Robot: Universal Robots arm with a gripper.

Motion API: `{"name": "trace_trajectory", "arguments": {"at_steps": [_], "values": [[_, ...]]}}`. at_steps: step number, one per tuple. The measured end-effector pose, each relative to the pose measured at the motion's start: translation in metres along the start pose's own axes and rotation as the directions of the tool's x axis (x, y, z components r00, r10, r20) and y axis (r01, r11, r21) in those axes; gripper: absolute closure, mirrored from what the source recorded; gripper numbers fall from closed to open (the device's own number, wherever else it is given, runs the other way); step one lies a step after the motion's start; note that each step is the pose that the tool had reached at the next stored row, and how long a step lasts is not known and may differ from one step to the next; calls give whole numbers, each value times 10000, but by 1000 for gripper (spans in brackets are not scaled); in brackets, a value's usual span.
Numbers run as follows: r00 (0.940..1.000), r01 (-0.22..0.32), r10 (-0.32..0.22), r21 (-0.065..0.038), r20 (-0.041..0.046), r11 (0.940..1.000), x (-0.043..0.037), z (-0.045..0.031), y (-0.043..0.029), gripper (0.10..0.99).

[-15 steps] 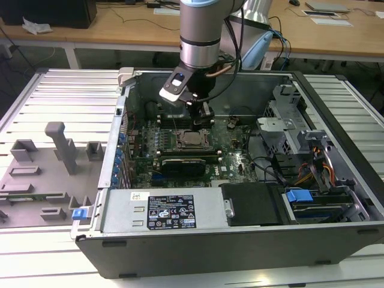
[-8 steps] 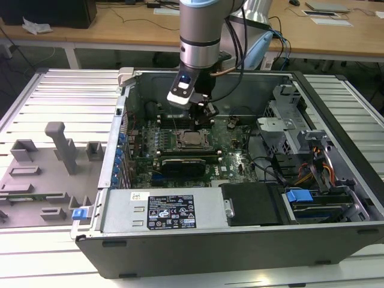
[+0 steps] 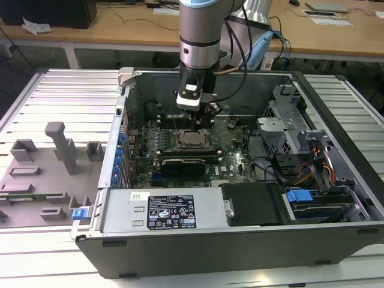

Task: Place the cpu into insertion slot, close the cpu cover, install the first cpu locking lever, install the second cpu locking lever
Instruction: 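Close the cpu cover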

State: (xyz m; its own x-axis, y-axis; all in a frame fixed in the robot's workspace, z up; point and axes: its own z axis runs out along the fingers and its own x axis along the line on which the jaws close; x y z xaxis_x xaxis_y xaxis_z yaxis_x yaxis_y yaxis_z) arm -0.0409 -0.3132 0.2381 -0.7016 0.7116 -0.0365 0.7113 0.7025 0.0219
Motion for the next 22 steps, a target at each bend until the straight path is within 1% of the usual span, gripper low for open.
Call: {"name": "trace_trajectory", "arguments": {"at_steps": [3, 6, 8, 9, 12, 17, 19, 20, 21, 22], "values": [[9980, 631, -631, -24, -13, 9980, 0, 0, 0, 980], [9932, 1162, -1162, -44, -23, 9932, 0, 0, 0, 980], [9872, 1594, -1594, -62, -30, 9872, 0, 0, 0, 980], [9822, 1878, -1878, -73, -34, 9822, 0, 0, 0, 980], [9703, 2420, -2420, -95, -42, 9702, 0, 0, 0, 980], [9412, 3378, -3379, -135, -52, 9411, 0, 0, 0, 980], [9262, 3770, -3771, -151, -54, 9261, 0, 0, 0, 980], [9169, 3990, -3992, -160, -54, 9168, 0, 0, 0, 980], [9098, 4150, -4151, -164, -54, 9097, 0, 0, 0, 980], [8990, 4377, -4378, -169, -54, 8990, 0, 0, 0, 980]]}}
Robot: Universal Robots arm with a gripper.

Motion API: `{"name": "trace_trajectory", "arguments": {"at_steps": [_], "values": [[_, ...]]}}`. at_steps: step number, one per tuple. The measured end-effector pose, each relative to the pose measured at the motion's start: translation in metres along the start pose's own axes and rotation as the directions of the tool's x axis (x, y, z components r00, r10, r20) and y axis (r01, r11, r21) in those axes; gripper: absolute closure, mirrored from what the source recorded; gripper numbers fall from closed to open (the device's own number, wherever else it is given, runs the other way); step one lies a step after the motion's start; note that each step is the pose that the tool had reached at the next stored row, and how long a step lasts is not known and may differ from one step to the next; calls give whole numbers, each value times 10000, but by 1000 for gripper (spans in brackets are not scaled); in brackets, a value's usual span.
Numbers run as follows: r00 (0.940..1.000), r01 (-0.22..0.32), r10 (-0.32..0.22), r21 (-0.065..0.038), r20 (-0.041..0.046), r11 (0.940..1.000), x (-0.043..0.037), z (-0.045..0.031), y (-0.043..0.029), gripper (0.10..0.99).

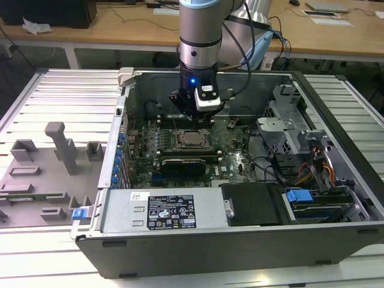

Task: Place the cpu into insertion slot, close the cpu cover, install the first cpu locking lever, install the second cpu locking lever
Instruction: 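Close the cpu cover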

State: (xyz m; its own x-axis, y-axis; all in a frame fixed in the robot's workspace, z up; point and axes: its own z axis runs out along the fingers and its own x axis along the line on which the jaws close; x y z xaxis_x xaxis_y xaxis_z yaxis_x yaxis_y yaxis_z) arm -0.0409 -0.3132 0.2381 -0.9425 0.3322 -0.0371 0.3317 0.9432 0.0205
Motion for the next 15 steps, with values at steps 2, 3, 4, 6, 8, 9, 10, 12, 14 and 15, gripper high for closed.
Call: {"name": "trace_trajectory", "arguments": {"at_steps": [2, 3, 4, 6, 8, 9, 10, 12, 14, 15], "values": [[9992, 402, -402, 3, -2, 9992, 0, 0, 0, 980], [9984, 561, -561, 7, -4, 9984, 0, 0, -1, 980], [9965, 840, -840, 14, -2, 9965, 0, 1, 0, 980], [9924, 1227, -1227, 38, 2, 9924, 0, 2, 0, 980], [9858, 1680, -1680, 77, 5, 9858, 0, 2, 0, 980], [9817, 1902, -1902, 96, 7, 9817, 0, 3, 0, 980], [9787, 2051, -2052, 109, 7, 9787, 0, 3, 0, 980], [9703, 2419, -2419, 131, 4, 9702, 0, 4, 0, 980], [9559, 2937, -2937, 126, -1, 9558, 0, 7, -2, 980], [9507, 3102, -3102, 118, -2, 9506, 0, 8, -6, 980]]}}
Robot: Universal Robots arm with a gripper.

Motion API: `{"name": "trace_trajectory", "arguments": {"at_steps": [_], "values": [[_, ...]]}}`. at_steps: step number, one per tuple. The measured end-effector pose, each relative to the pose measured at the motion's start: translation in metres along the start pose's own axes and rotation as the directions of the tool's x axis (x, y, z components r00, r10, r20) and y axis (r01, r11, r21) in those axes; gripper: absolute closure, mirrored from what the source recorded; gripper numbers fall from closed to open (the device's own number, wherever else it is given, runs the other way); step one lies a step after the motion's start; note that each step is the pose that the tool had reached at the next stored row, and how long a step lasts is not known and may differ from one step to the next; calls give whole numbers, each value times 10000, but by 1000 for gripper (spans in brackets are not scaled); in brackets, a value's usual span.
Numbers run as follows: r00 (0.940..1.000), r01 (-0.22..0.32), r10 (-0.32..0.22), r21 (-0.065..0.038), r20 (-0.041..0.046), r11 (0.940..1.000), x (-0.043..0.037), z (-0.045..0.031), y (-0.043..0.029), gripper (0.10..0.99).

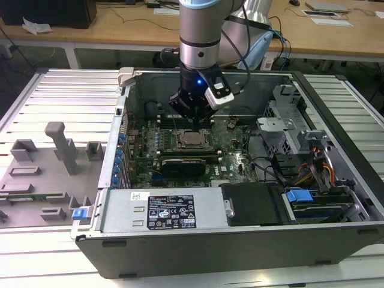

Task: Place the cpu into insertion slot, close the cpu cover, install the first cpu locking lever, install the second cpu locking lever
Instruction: 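Close the cpu cover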

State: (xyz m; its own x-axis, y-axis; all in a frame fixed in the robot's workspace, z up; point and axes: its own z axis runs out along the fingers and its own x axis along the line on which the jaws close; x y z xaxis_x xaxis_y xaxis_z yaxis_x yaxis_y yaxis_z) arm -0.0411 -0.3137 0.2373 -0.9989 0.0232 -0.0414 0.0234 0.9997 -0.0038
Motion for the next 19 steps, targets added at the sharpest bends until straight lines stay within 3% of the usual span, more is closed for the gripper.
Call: {"name": "trace_trajectory", "arguments": {"at_steps": [3, 10, 19], "values": [[9996, 281, -281, -10, 1, 9996, 5, 2, -18, 980], [9994, 340, -340, -9, 0, 9994, 30, -3, -62, 980], [9994, 338, -338, -4, 30, 9994, 23, -190, -62, 980]]}}
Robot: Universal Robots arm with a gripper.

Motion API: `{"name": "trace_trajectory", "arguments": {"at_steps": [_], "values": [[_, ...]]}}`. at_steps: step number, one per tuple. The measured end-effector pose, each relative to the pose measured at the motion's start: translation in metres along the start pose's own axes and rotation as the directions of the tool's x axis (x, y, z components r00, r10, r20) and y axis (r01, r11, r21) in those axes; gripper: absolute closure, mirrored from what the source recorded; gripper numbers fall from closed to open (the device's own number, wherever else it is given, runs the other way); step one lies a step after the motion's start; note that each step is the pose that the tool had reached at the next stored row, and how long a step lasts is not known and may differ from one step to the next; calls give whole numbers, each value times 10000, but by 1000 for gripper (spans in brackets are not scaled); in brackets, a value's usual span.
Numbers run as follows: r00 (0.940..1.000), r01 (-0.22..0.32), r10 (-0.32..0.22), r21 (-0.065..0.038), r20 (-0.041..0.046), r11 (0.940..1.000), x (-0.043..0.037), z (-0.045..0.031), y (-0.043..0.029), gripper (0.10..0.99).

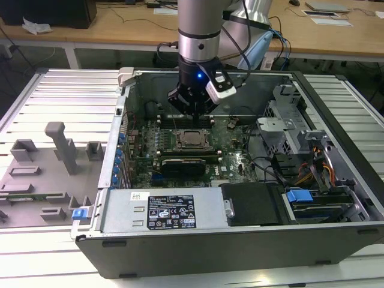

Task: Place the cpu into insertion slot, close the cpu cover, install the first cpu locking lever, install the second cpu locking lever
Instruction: 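Close the cpu cover, then install the first cpu locking lever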

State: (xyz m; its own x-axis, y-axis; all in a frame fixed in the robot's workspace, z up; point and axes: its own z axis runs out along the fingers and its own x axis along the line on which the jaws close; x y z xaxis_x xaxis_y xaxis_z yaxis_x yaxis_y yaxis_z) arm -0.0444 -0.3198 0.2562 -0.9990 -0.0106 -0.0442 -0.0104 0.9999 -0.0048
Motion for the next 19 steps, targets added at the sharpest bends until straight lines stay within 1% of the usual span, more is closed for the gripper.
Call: {"name": "trace_trajectory", "arguments": {"at_steps": [1, 2, 16, 19], "values": [[10000, 0, 0, 2, 0, 10000, -1, -19, 0, 980], [10000, 0, 0, 1, 2, 10000, -1, -20, 0, 980], [10000, -1, 1, -13, 2, 10000, 0, -21, 0, 980], [10000, -1, 1, -16, 1, 10000, 25, -23, -1, 980]]}}
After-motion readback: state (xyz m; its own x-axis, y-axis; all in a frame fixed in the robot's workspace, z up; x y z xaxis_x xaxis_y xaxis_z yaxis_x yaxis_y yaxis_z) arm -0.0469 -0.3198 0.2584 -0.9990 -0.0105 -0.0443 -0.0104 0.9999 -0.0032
